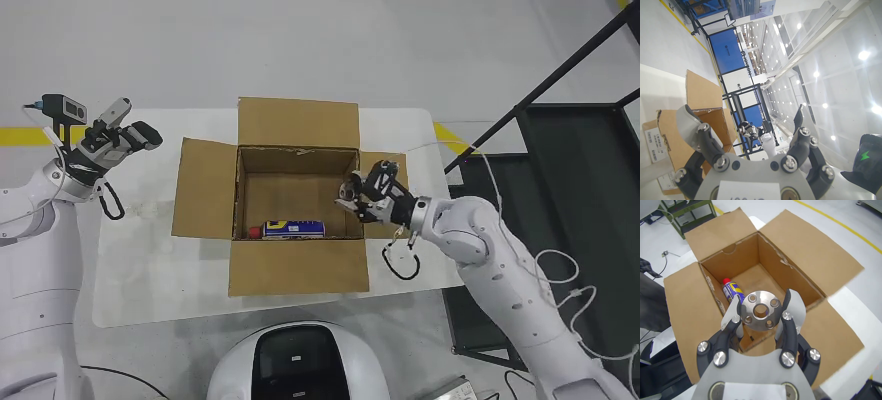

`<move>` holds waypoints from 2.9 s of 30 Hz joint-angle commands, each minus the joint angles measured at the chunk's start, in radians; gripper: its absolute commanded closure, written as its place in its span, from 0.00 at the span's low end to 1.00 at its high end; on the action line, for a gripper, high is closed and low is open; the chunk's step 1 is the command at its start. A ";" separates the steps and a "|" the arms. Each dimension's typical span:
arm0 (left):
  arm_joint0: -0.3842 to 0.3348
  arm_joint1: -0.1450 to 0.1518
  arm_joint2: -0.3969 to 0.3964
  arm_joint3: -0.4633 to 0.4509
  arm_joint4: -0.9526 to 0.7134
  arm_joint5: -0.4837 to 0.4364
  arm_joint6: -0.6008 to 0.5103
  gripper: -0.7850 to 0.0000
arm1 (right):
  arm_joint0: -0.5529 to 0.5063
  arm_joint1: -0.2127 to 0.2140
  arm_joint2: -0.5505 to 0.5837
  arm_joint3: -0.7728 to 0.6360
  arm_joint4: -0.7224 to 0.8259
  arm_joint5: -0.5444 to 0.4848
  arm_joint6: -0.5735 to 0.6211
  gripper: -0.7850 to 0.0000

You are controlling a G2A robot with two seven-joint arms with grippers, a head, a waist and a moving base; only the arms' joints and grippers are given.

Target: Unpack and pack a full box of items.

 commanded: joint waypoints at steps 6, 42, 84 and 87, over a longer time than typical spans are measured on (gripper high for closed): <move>0.000 0.000 0.000 0.000 0.000 0.000 0.000 0.00 | 0.325 -0.089 -0.323 0.202 -0.038 0.037 0.059 1.00; 0.000 0.000 0.000 0.000 0.000 0.000 0.000 0.00 | 0.714 -0.412 -0.729 0.915 0.030 -0.038 0.026 0.00; 0.000 0.000 0.000 0.000 0.000 0.000 0.000 0.00 | -0.337 -0.008 0.553 0.113 -0.046 -0.175 -0.128 0.00; 0.000 0.000 0.000 0.000 0.000 0.000 0.000 0.00 | -0.356 -0.005 0.575 0.151 -0.082 -0.137 -0.136 0.00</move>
